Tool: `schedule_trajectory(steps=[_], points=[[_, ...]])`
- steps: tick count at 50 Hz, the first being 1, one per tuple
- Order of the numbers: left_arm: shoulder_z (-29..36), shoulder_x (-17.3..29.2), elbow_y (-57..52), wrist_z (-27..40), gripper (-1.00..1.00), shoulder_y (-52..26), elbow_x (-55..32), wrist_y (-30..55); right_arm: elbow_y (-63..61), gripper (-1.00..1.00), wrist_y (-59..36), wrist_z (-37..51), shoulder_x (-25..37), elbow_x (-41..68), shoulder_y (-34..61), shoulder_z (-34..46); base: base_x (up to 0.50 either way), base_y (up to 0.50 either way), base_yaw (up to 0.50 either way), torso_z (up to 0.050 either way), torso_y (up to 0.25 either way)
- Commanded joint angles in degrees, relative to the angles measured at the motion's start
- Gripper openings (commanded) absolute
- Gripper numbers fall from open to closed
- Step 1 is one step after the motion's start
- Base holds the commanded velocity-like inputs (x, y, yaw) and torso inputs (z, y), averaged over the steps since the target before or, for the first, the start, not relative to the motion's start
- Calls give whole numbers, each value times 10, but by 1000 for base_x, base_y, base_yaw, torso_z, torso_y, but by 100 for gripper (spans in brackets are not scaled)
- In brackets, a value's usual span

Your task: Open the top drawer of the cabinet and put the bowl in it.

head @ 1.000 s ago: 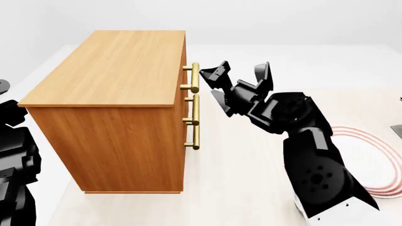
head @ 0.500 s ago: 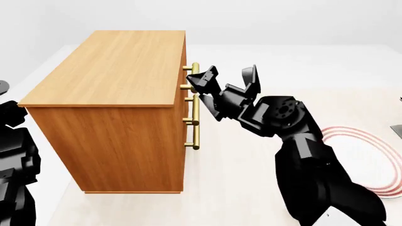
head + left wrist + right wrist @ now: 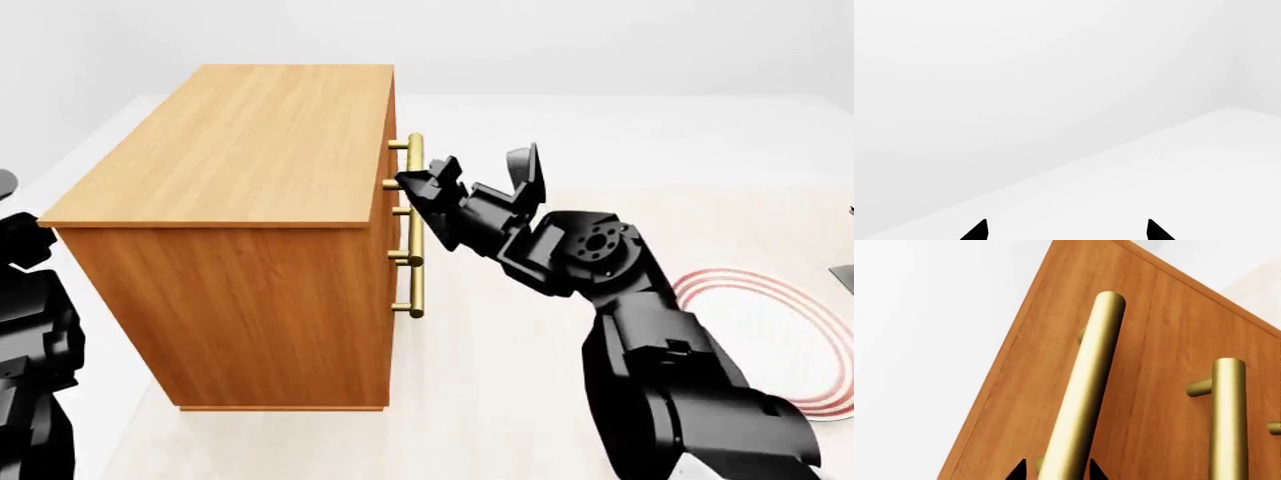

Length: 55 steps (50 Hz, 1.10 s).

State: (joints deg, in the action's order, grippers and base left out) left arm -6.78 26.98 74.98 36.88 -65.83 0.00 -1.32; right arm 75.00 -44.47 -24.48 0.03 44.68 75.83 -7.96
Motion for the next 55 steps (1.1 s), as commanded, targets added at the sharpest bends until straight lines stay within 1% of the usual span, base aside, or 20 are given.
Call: schedule_trajectory(steps=[1,4,7,18,26,36,51,55], points=[[0,0,0,0,100,0,0,-1,0,-100,11,-6,0,8,-2,33,0,0,0,0,0],[-1,0,0,0,100,0,0,0,0,-100,10,-9,0,-10,-1,17,0,0,0,0,0],[-1,0,0,0,100,0,0,0,0,-100,6,-15,0,-48,0,-18,0,0,0,0,0],[0,1,0,1,100,-2,0,0,0,-100,-17,-49,6,-254,16,-217,1,0,0,0,0],[-1,0,0,1,100,0,0,-1,0,-100,-21,-68,18,-349,26,-311,4,0,0,0,0],[-1,1,0,2,100,-2,0,1,0,-100,-18,-79,30,-404,32,-363,4,0,0,0,0],[-3,0,0,1,100,-3,0,1,0,-100,-21,-85,45,-429,42,-402,6,0,0,0,0],[-3,0,0,2,100,-3,0,1,0,-100,-16,-88,64,-431,38,-413,7,0,0,0,0]])
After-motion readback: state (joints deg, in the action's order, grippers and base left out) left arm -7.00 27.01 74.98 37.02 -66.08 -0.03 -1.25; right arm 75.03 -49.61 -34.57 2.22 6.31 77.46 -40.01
